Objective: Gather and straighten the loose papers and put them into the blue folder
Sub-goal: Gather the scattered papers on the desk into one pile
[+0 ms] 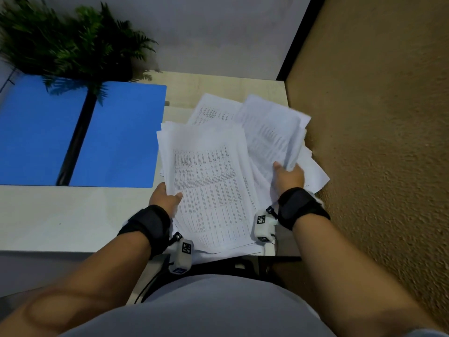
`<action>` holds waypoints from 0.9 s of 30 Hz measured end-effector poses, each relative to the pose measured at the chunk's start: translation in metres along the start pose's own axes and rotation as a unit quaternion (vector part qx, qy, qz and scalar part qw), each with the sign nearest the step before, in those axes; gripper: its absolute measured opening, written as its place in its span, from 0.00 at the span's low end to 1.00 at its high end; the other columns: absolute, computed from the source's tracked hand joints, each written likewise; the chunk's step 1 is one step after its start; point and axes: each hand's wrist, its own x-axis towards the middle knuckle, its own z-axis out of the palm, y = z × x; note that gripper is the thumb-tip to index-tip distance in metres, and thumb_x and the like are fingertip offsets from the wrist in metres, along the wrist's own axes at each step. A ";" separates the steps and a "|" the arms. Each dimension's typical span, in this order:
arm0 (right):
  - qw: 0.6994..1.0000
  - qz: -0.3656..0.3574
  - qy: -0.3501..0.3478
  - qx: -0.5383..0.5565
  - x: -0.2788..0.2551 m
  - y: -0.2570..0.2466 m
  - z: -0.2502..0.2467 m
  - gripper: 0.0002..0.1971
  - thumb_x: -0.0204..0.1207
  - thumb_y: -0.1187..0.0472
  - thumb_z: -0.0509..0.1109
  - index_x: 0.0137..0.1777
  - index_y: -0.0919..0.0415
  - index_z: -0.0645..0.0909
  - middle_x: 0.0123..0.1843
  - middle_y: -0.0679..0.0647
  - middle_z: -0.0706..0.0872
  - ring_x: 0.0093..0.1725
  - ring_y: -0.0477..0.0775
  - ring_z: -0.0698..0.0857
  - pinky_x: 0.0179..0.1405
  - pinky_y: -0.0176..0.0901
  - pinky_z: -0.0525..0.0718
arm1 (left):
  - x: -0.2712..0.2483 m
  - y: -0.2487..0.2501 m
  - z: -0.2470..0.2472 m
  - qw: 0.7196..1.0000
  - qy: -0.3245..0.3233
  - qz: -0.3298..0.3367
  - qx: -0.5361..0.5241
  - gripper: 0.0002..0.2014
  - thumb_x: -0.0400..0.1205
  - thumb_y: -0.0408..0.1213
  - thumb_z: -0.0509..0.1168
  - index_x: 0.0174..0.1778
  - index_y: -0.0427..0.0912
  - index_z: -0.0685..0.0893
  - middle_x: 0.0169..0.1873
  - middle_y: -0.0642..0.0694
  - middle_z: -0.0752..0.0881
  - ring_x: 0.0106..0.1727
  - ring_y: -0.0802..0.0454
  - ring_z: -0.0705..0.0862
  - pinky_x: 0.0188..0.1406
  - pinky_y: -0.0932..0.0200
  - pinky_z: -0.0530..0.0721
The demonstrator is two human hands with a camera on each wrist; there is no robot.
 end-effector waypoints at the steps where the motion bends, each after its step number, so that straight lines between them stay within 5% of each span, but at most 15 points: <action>1: 0.998 -0.052 0.014 -0.013 0.000 -0.012 -0.008 0.11 0.78 0.61 0.70 0.59 0.60 0.82 0.47 0.53 0.84 0.53 0.59 0.85 0.54 0.45 0.82 | 0.002 -0.002 -0.001 1.000 0.000 -0.004 -0.015 0.18 0.83 0.31 0.66 0.69 0.36 0.75 0.63 0.42 0.83 0.63 0.40 0.83 0.61 0.52 0.79; 5: 0.963 -0.248 0.073 -0.075 -0.004 -0.084 -0.047 0.09 0.78 0.59 0.70 0.57 0.56 0.85 0.43 0.48 0.84 0.46 0.49 0.83 0.46 0.43 0.81 | 0.002 -0.003 -0.007 0.999 -0.017 0.003 -0.047 0.20 0.82 0.29 0.65 0.70 0.41 0.74 0.67 0.41 0.83 0.67 0.39 0.82 0.71 0.40 0.77; 8: 0.945 -0.323 0.056 -0.003 -0.024 -0.139 -0.065 0.09 0.76 0.63 0.71 0.40 0.47 0.81 0.34 0.37 0.85 0.41 0.36 0.84 0.43 0.35 0.81 | 0.000 0.003 -0.009 0.999 -0.033 0.014 -0.017 0.20 0.84 0.29 0.64 0.72 0.39 0.72 0.68 0.40 0.82 0.68 0.40 0.81 0.73 0.42 0.76; 10: 0.939 -0.340 0.011 0.046 -0.041 -0.164 -0.074 0.10 0.74 0.66 0.72 0.43 0.47 0.81 0.35 0.34 0.88 0.42 0.32 0.86 0.43 0.29 0.82 | -0.001 0.005 -0.008 0.998 -0.051 0.021 0.005 0.20 0.85 0.30 0.62 0.73 0.38 0.71 0.70 0.40 0.80 0.69 0.40 0.80 0.73 0.45 0.75; 13: 0.942 -0.321 -0.080 0.058 -0.055 -0.175 -0.073 0.10 0.75 0.65 0.73 0.52 0.51 0.82 0.46 0.41 0.89 0.48 0.38 0.89 0.47 0.31 0.86 | -0.001 0.008 -0.006 0.996 -0.066 0.017 0.053 0.20 0.87 0.34 0.57 0.75 0.36 0.68 0.73 0.39 0.77 0.72 0.40 0.77 0.72 0.50 0.72; 17: 0.971 -0.177 -0.157 0.021 -0.049 -0.136 -0.037 0.06 0.77 0.72 0.70 0.52 0.64 0.81 0.31 0.44 0.88 0.29 0.38 0.87 0.33 0.32 0.85 | -0.002 0.013 -0.004 0.996 -0.063 -0.001 0.068 0.19 0.88 0.35 0.54 0.74 0.31 0.66 0.69 0.38 0.76 0.72 0.38 0.75 0.68 0.53 0.72; 18: 0.974 -0.144 -0.176 0.010 -0.048 -0.124 -0.027 0.08 0.77 0.73 0.69 0.54 0.65 0.81 0.33 0.47 0.87 0.30 0.41 0.86 0.34 0.32 0.85 | -0.003 0.013 -0.005 0.996 -0.064 -0.004 0.064 0.18 0.88 0.35 0.54 0.73 0.32 0.67 0.66 0.40 0.77 0.71 0.38 0.76 0.66 0.53 0.73; 21: 0.970 -0.100 -0.191 -0.110 -0.035 -0.088 -0.009 0.14 0.79 0.71 0.68 0.63 0.62 0.78 0.48 0.55 0.87 0.41 0.50 0.85 0.39 0.31 0.86 | 0.000 0.010 -0.007 0.997 -0.075 -0.007 0.033 0.17 0.87 0.35 0.55 0.73 0.36 0.68 0.64 0.39 0.80 0.64 0.38 0.80 0.61 0.49 0.77; 24: 0.961 -0.112 -0.179 -0.182 -0.032 -0.076 -0.004 0.18 0.79 0.68 0.68 0.69 0.63 0.77 0.62 0.61 0.86 0.57 0.59 0.85 0.62 0.50 0.83 | 0.000 0.008 -0.008 0.996 -0.091 0.001 -0.014 0.25 0.85 0.31 0.58 0.79 0.44 0.63 0.68 0.49 0.77 0.63 0.46 0.79 0.60 0.53 0.78; 27: 0.950 -0.150 -0.238 -0.139 -0.040 -0.095 -0.005 0.17 0.80 0.67 0.68 0.69 0.60 0.78 0.58 0.52 0.87 0.55 0.49 0.86 0.59 0.43 0.83 | -0.007 0.005 -0.009 0.990 -0.114 0.040 -0.075 0.42 0.82 0.19 0.57 0.84 0.56 0.47 0.72 0.61 0.61 0.72 0.58 0.67 0.73 0.55 0.70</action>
